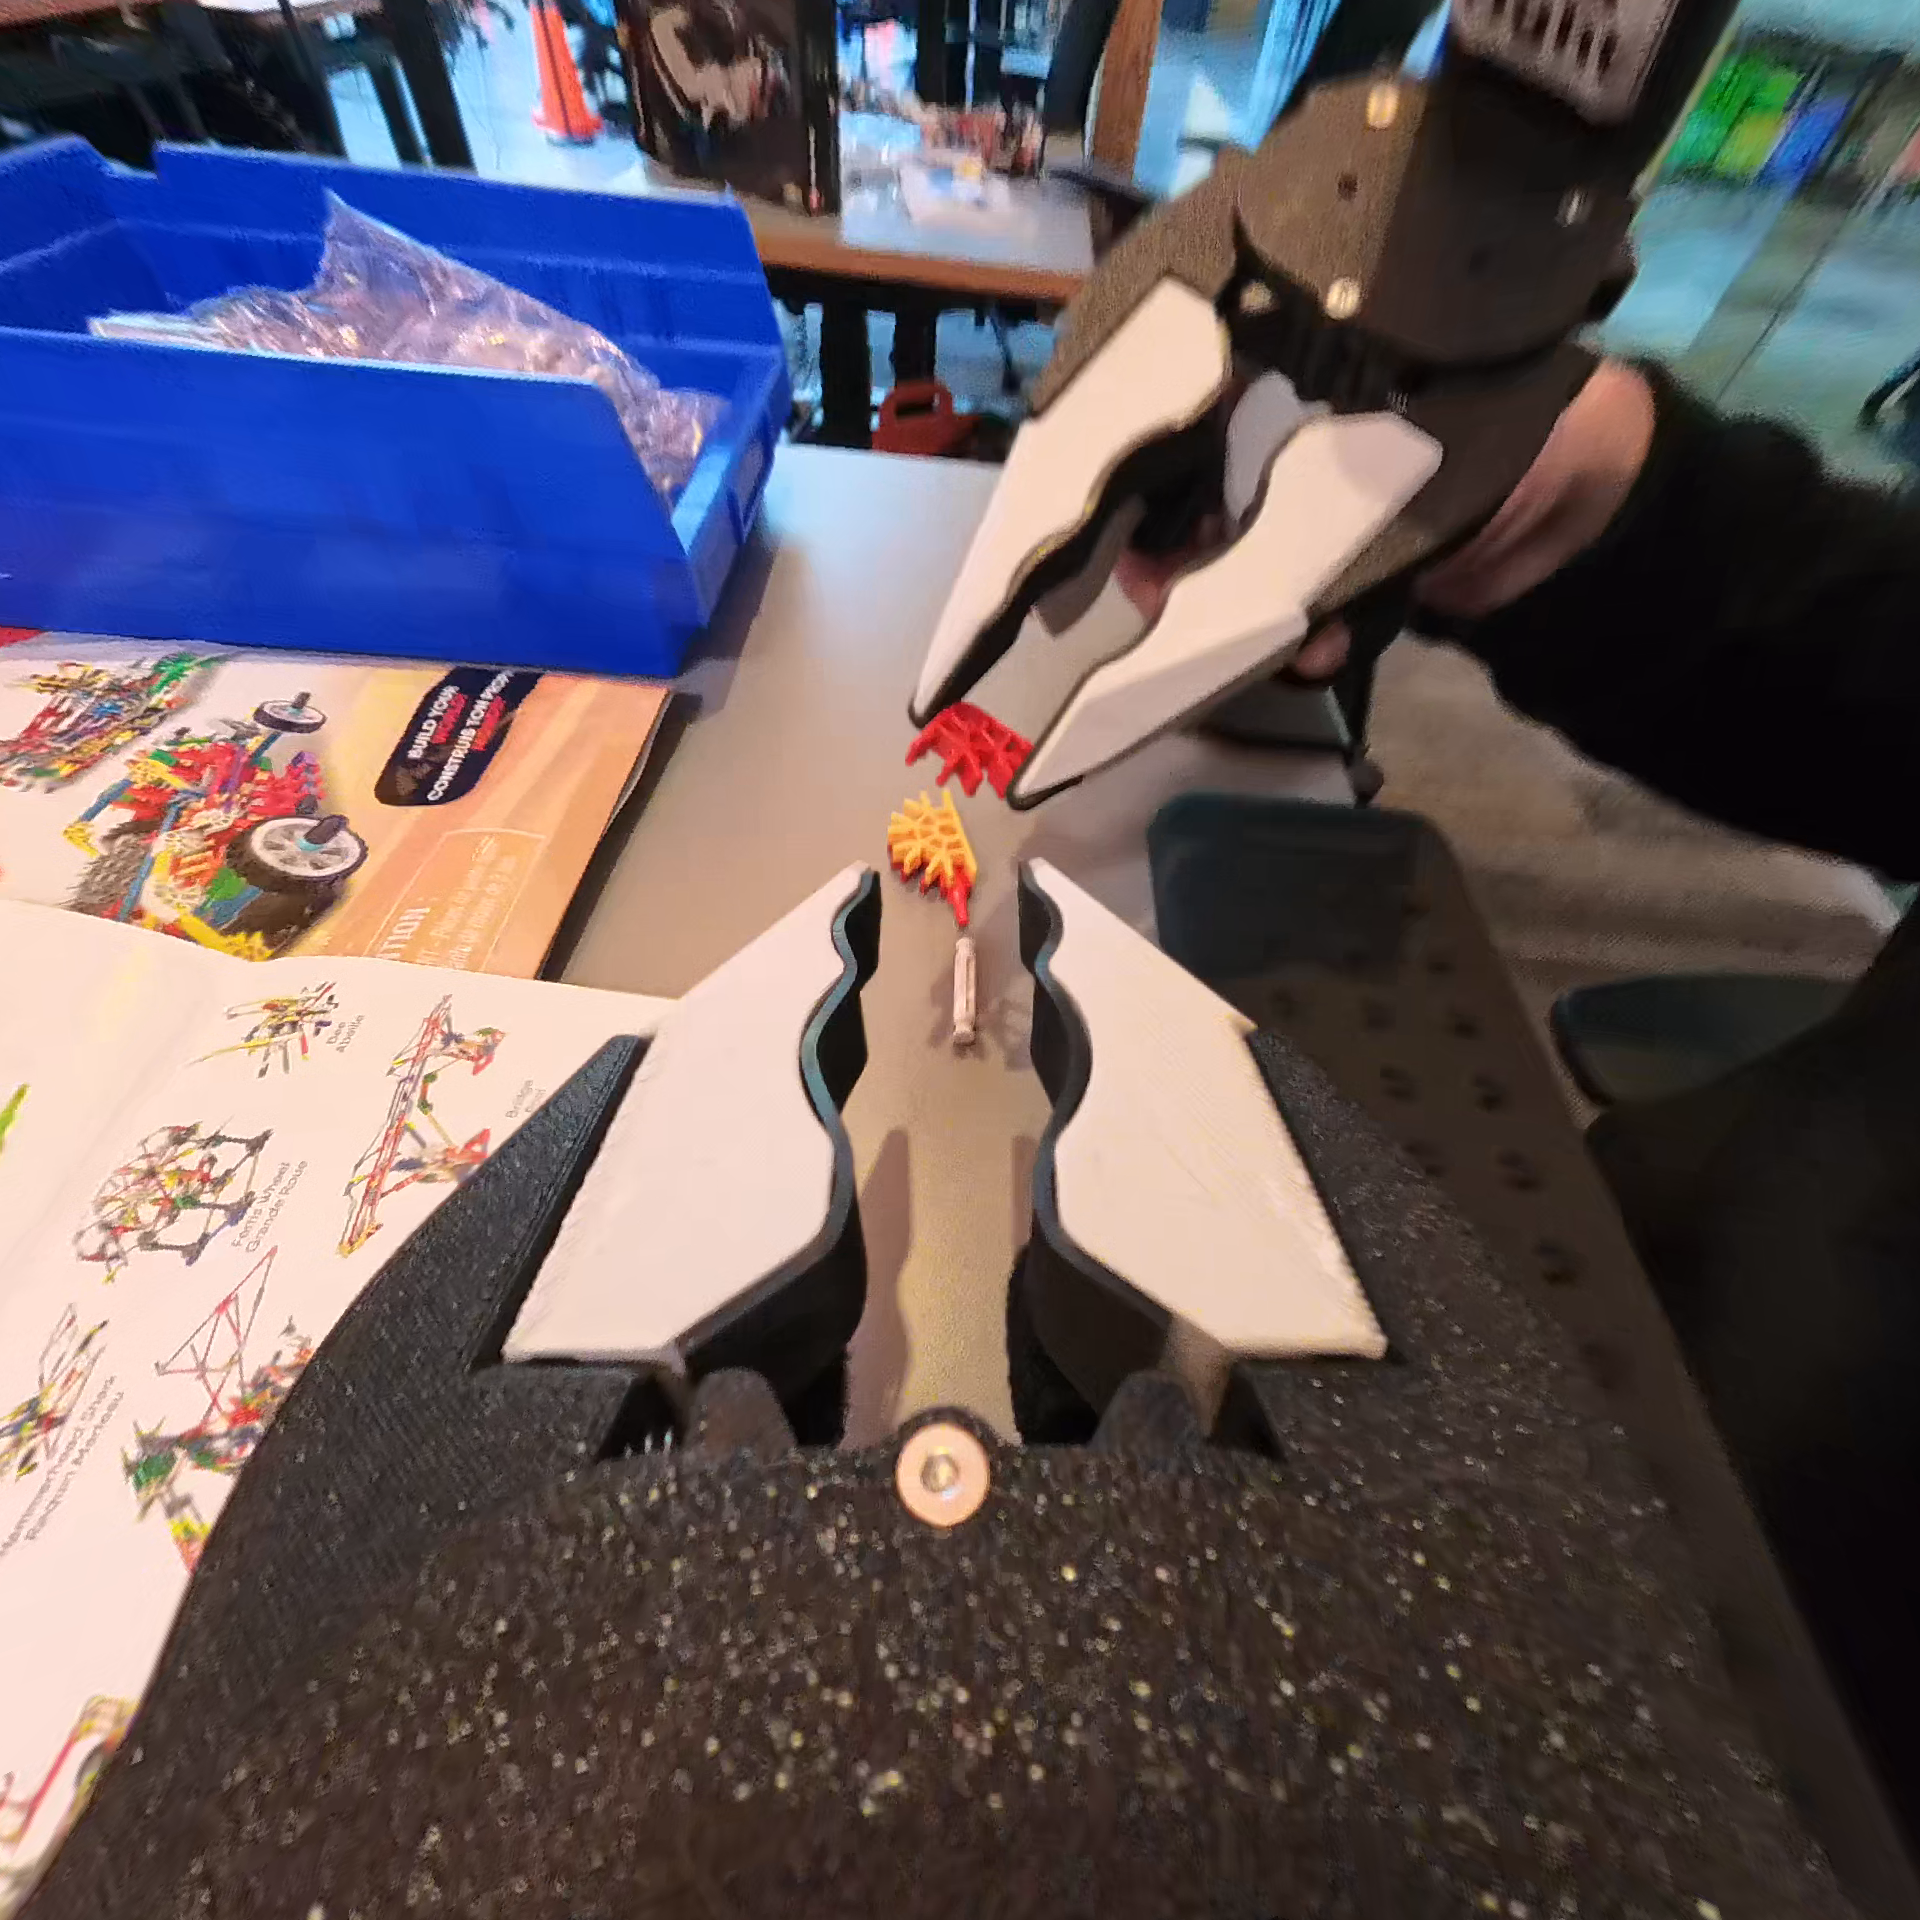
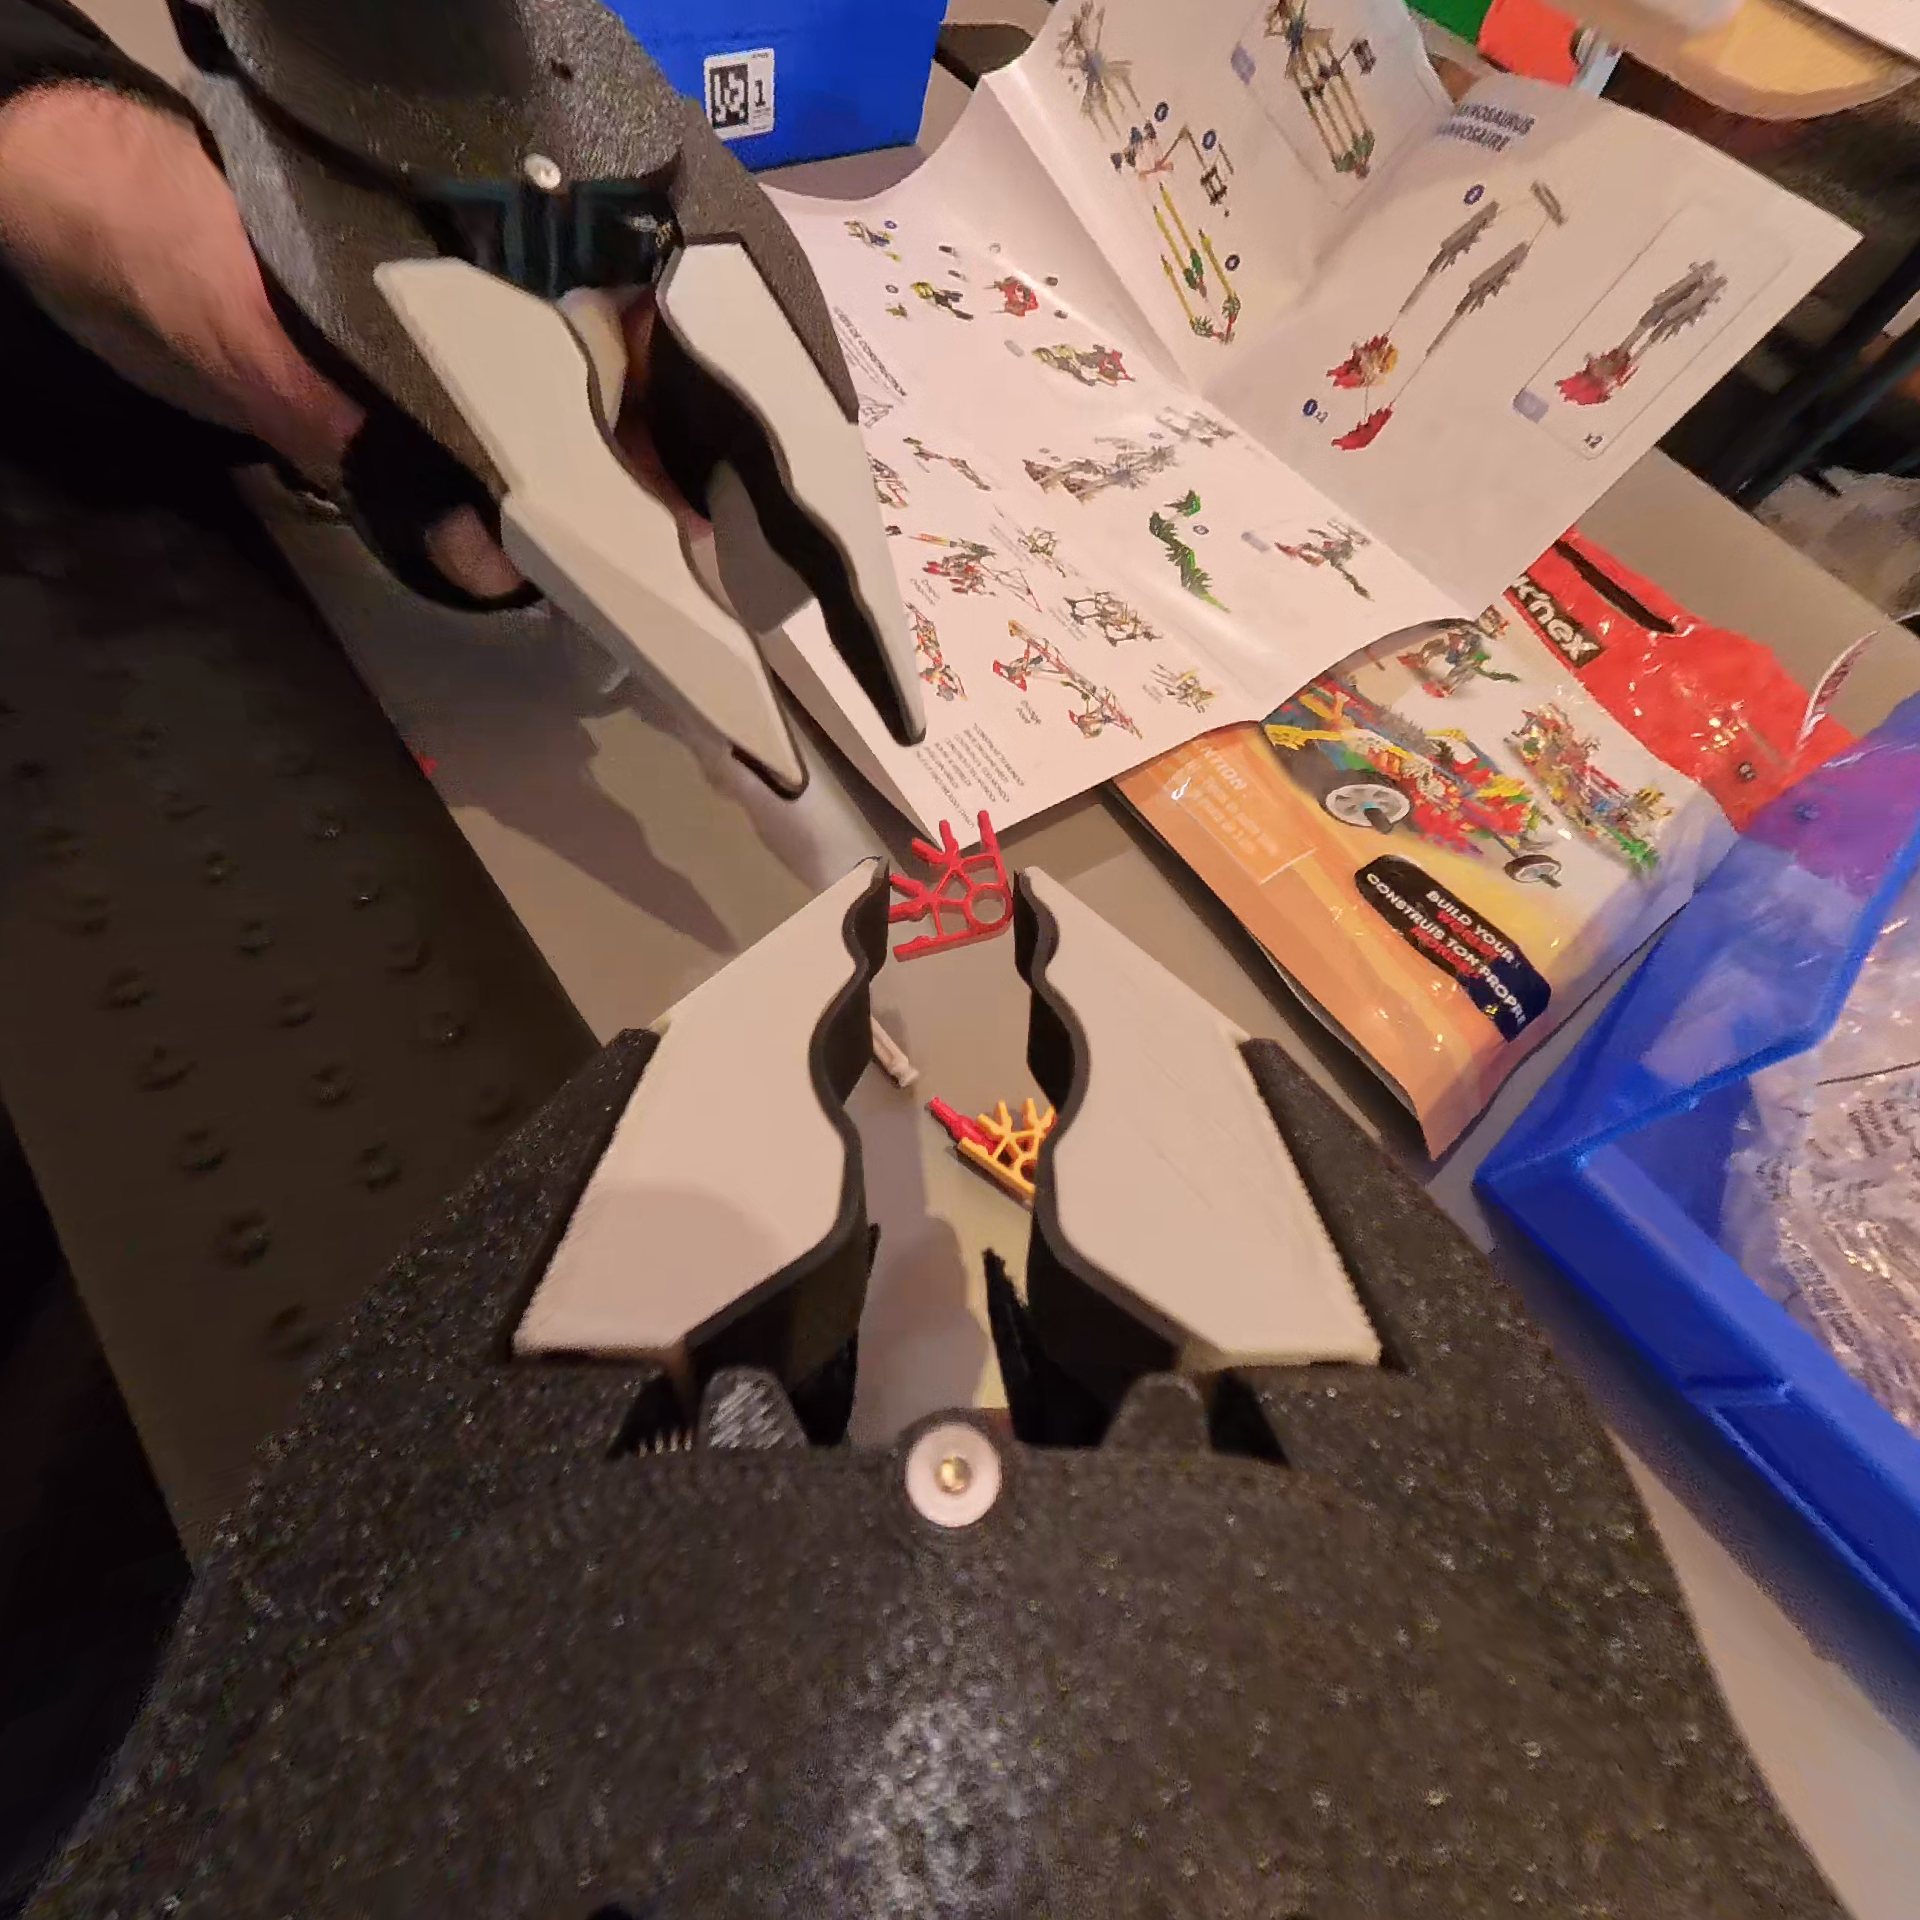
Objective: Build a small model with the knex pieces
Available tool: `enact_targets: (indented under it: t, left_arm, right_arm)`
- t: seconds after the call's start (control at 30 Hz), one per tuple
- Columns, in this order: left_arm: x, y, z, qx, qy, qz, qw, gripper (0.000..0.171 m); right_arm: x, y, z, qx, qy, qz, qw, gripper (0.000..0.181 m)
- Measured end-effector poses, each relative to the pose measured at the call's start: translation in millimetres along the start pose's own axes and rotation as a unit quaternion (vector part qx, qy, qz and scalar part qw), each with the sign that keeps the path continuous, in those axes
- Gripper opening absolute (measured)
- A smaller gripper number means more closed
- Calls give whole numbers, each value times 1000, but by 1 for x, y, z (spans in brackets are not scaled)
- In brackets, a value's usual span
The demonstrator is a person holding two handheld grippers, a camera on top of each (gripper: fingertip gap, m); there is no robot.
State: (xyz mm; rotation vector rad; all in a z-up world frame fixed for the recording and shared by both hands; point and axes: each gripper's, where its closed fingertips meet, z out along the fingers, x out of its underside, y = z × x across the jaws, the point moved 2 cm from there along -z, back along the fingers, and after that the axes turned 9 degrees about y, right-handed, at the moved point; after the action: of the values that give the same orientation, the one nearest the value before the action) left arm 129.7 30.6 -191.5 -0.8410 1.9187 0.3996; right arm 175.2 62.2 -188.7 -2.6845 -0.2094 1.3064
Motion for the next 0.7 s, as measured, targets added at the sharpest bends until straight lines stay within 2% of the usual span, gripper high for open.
enact_targets:
  t: [0.33, 0.57, 0.7]
  left_arm:
    - [-18, 2, -15, 94, -91, -113, 985, 22]
    - [-20, -1, -15, 131, -101, -135, 977, 19]
    - [-17, -8, -11, 157, -87, -141, 973, 13]
  right_arm:
    - [-22, 13, 1, 22, -44, -51, 997, 23]
    - [-28, 20, 1, 55, -49, -97, 993, 24]
    - [-34, 23, -2, 78, -61, -127, 987, 24]
